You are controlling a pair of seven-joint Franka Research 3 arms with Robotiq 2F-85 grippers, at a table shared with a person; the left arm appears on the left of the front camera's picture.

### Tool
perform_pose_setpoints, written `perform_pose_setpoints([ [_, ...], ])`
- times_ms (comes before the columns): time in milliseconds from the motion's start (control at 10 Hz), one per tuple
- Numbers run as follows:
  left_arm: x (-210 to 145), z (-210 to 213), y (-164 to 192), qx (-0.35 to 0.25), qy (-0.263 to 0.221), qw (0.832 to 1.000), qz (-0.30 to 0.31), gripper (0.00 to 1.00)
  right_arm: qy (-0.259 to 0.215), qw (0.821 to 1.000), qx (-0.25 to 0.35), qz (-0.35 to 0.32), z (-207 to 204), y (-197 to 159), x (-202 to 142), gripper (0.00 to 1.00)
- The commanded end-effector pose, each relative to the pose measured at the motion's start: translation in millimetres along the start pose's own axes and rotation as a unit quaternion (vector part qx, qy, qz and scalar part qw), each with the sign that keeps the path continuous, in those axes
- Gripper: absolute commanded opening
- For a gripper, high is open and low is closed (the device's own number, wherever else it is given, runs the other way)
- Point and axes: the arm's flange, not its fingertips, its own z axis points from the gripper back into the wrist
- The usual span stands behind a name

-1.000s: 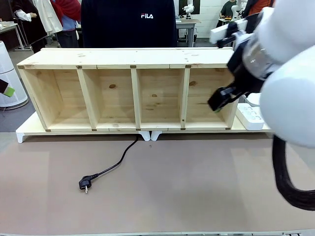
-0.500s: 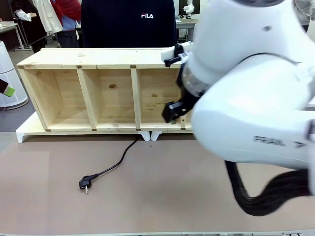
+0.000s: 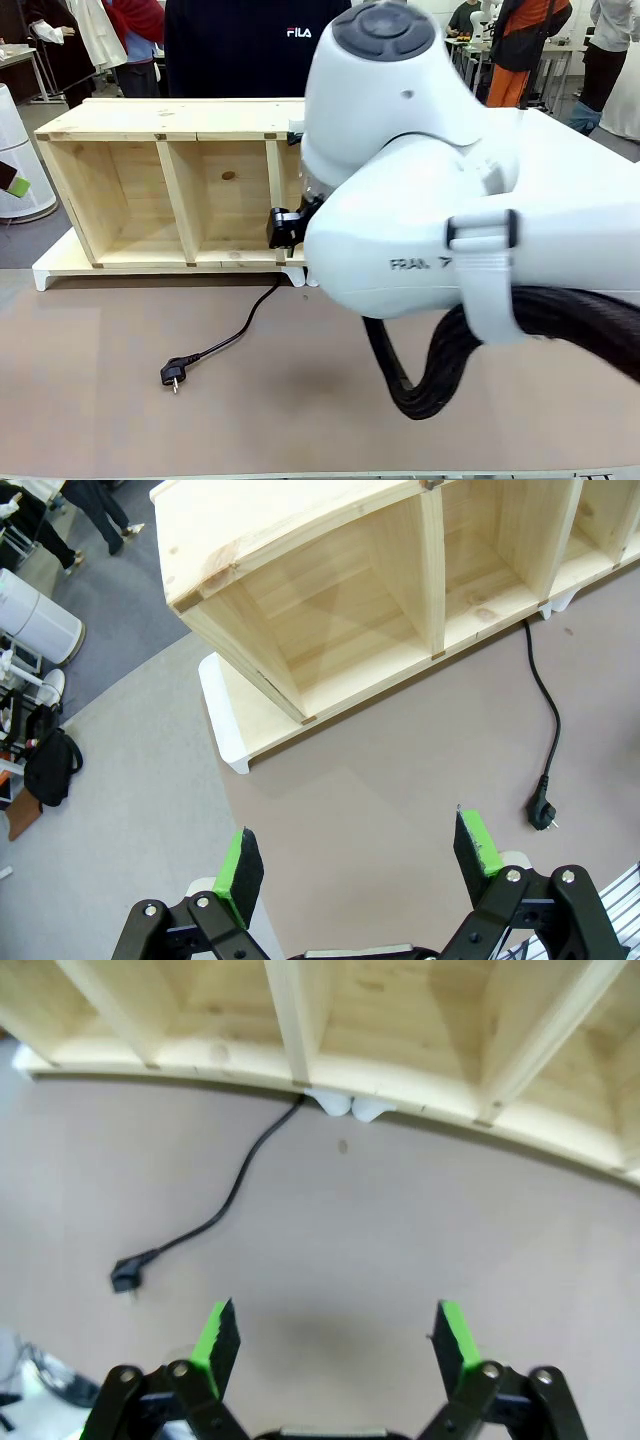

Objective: Perform cable management.
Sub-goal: When the cord part of the Power Cable appears at the lower middle area of the table and stops, grasp the cord part of the Power Cable.

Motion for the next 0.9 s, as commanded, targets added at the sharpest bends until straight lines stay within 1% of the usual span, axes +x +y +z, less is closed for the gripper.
perform_pose_setpoints([
  [0,-0.2,0.0,0.7,0.001,0.000,1.000,0.001,1.00,-0.007,1.000,-0.025,-0.017,-34.4,31.9,3.4,1.00],
  [100,-0.2,0.0,0.7,0.001,0.000,1.000,0.001,1.00,-0.003,0.999,-0.026,-0.019,-51.8,41.1,1.0,1.00],
  [300,-0.2,0.0,0.7,0.001,0.000,1.000,0.001,1.00,0.029,0.998,-0.017,-0.047,-78.9,57.8,-2.8,1.00],
  [400,-0.2,0.0,0.7,0.001,0.000,1.000,0.001,1.00,0.045,0.998,-0.012,-0.050,-88.6,66.0,-5.4,1.00],
  [800,-0.2,0.0,0.7,0.001,0.000,1.000,0.001,1.00,0.079,0.995,0.001,-0.065,-113.8,92.3,-5.8,1.00],
])
